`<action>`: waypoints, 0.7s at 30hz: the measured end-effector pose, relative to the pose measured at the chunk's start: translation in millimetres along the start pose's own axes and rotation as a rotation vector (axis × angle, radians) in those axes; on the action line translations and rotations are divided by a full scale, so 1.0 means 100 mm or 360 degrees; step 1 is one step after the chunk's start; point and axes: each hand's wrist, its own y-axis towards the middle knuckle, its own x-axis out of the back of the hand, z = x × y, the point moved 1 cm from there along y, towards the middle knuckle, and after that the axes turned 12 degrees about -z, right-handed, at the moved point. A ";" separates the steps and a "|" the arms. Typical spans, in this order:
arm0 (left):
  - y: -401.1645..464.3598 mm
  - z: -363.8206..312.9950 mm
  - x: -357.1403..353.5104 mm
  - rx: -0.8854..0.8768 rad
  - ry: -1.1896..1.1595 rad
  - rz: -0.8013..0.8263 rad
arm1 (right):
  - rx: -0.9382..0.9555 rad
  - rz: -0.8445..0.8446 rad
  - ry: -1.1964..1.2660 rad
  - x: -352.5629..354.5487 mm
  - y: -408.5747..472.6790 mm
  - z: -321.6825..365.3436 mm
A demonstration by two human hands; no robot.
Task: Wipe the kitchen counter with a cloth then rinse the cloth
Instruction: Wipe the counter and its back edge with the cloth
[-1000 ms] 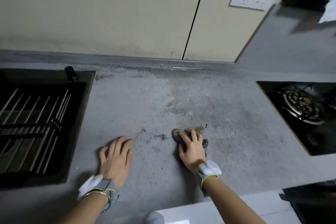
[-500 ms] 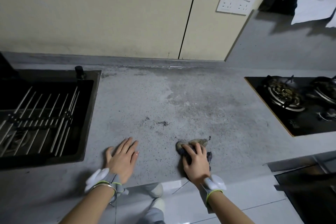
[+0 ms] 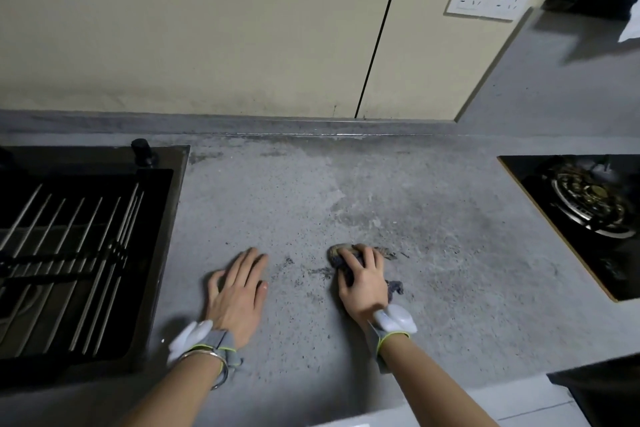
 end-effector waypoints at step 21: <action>1.89 0.32 -0.47 0.0063 0.0372 0.0057 | -0.0007 0.0092 -0.0059 -1.22 2.87 0.39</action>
